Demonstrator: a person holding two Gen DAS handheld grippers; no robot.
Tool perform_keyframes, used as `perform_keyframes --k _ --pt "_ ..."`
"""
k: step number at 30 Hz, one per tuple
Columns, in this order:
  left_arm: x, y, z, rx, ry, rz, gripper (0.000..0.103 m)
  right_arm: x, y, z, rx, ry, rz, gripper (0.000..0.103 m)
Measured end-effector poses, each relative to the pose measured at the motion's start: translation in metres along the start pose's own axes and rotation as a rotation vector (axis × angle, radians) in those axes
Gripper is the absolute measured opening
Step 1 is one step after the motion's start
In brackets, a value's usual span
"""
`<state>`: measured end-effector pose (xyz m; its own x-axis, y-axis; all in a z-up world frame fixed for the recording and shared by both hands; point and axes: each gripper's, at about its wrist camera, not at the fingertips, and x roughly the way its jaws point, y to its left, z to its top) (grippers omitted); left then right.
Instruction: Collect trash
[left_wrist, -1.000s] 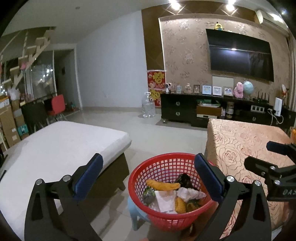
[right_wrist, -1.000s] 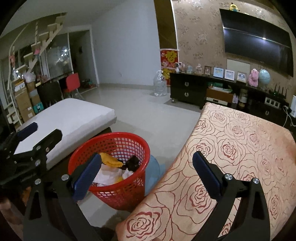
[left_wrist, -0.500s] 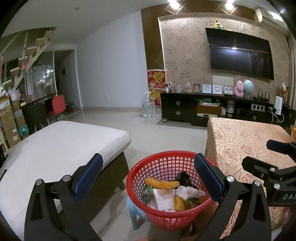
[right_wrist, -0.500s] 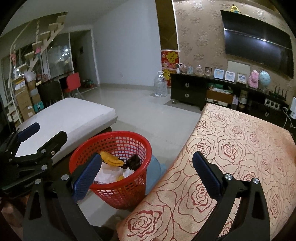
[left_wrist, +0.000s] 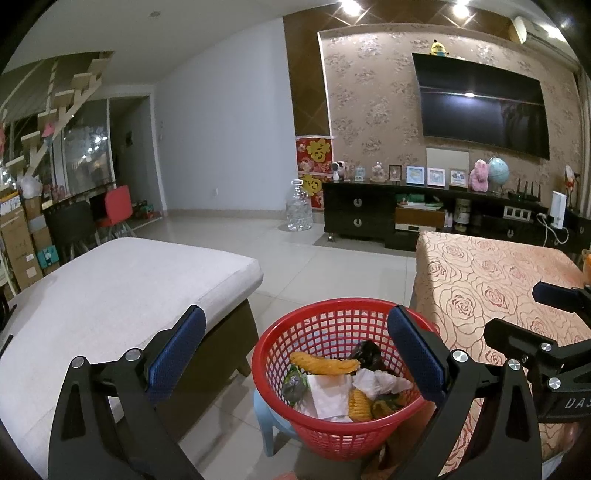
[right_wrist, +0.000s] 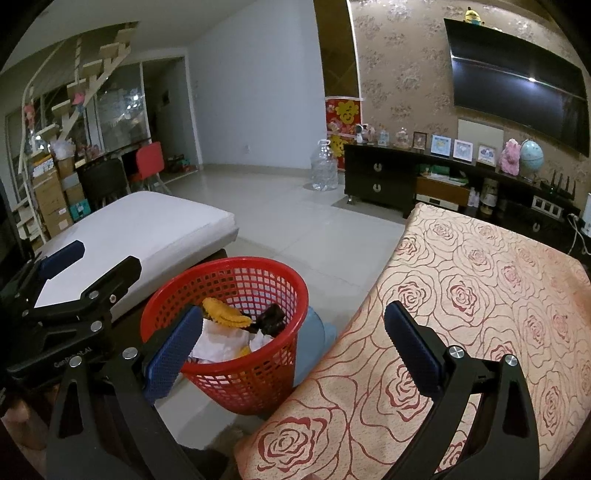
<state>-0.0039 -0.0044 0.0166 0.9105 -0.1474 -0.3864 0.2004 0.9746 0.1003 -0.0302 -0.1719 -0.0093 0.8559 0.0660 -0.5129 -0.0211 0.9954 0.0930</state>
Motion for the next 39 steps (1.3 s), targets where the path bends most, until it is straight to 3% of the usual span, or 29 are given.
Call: perform_keyframes --k 39 --pt "0.0011 0.0017 0.0014 0.000 0.000 0.001 0.095 0.0029 0.0041 -0.0051 -0.013 0.004 0.016 0.096"
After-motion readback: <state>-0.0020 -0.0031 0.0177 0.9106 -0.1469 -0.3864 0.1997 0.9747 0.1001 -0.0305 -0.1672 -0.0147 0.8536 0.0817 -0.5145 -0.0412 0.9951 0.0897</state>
